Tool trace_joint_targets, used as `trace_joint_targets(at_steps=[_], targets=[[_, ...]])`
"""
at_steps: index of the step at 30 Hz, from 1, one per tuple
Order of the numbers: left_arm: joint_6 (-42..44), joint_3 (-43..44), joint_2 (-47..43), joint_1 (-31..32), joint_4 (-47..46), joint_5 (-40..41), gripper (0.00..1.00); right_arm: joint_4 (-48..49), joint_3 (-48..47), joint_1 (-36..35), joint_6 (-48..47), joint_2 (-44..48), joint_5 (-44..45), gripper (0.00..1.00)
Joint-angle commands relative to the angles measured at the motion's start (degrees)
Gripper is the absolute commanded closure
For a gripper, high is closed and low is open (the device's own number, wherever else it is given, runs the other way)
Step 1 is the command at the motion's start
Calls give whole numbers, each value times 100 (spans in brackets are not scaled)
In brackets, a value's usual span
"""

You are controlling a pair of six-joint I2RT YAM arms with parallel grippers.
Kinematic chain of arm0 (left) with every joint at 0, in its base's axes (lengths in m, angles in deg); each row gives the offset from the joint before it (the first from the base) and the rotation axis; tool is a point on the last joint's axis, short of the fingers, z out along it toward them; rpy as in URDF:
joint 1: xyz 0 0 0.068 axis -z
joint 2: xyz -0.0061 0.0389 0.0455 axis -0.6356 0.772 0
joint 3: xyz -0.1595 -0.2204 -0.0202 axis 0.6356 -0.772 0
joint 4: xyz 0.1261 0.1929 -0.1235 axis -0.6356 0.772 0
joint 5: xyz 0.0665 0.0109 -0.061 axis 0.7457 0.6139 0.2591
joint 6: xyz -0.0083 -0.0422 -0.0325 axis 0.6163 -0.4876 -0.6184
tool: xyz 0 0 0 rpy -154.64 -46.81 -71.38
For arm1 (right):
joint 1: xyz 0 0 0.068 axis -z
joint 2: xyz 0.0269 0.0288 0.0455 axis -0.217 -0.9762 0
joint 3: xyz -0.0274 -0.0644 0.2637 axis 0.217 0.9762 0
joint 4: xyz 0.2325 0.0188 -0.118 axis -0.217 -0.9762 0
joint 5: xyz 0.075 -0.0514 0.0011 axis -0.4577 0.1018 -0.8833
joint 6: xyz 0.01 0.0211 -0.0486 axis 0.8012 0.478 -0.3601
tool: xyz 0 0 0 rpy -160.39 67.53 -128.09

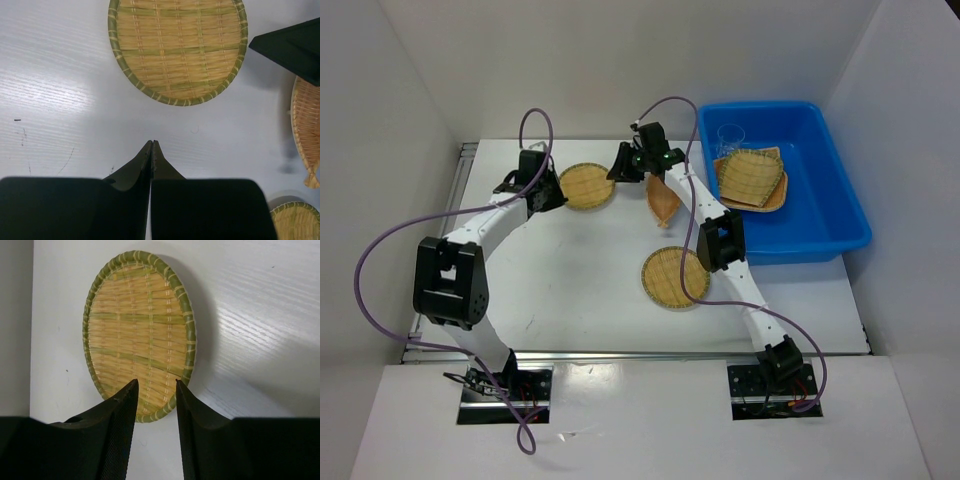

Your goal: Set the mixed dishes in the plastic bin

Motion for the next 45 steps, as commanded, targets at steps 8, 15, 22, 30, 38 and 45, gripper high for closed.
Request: trace_joint_targets(at_steps=[8,15,22,30,38,45], targets=[[123,-95,-345,2,-71,69,100,-103,-212,-92,37,-584,565,59],[123,-95,-345,2,-71,69,100,-41,-159,-92,90,-638,416,59],[123,-95,-345,2,-71,69,100,-348,-221,-92,204,-638,477,59],[123,-147,-345,2,-71,69,100,-551,-273,-144,310,-523,855,59],[123,-199,-397,2,-71,69,100,-665,-168,-144,581,-523,347,57],[123,-262,-503,2,-123,69,100,-665,-168,-144,828,-629,29,59]])
